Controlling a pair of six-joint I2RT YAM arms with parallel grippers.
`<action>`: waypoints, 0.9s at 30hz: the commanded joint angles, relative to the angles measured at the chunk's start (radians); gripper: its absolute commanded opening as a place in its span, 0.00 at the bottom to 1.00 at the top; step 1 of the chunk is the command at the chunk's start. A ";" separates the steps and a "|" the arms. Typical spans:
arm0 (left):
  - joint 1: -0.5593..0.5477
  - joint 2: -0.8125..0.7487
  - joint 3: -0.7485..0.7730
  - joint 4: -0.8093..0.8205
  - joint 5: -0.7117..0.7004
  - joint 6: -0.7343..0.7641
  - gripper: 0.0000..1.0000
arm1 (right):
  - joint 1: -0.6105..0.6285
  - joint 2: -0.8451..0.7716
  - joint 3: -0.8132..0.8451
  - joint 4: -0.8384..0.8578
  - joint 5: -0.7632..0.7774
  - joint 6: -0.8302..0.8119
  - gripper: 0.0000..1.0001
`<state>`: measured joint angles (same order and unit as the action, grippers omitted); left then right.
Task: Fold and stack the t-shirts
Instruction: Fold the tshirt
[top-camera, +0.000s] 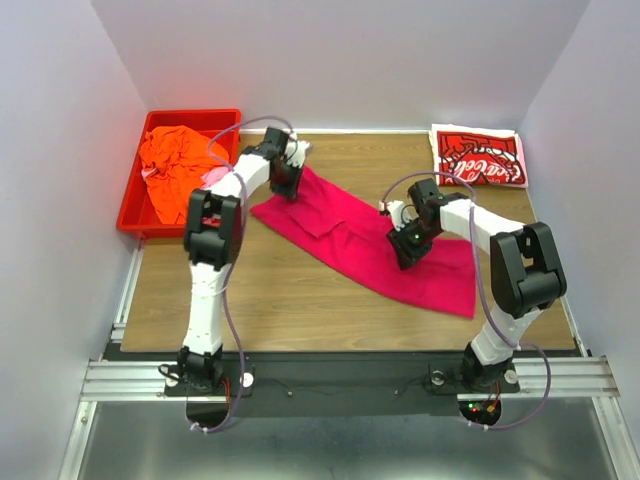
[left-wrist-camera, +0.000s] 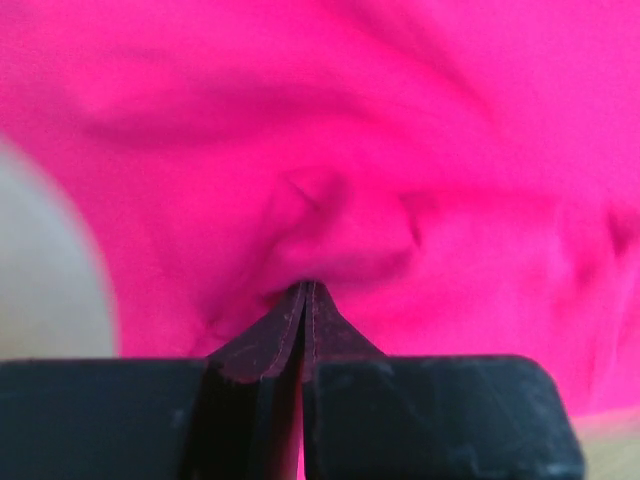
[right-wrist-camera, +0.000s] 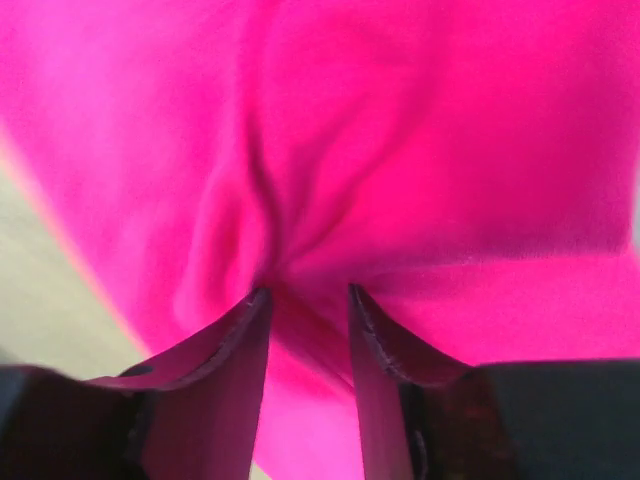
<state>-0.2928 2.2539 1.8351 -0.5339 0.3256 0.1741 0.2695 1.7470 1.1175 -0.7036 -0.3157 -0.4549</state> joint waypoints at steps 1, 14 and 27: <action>0.007 0.208 0.533 -0.165 -0.071 0.106 0.20 | -0.013 -0.049 0.164 -0.160 -0.224 0.105 0.45; -0.029 -0.292 -0.091 0.152 0.039 -0.062 0.26 | -0.102 0.000 0.116 -0.169 -0.141 0.024 0.36; -0.077 -0.277 -0.321 0.160 -0.026 -0.225 0.18 | -0.003 0.012 -0.094 -0.125 -0.106 0.016 0.33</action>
<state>-0.3695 1.9903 1.5181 -0.3920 0.3500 -0.0021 0.2031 1.7618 1.0828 -0.8433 -0.4263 -0.4232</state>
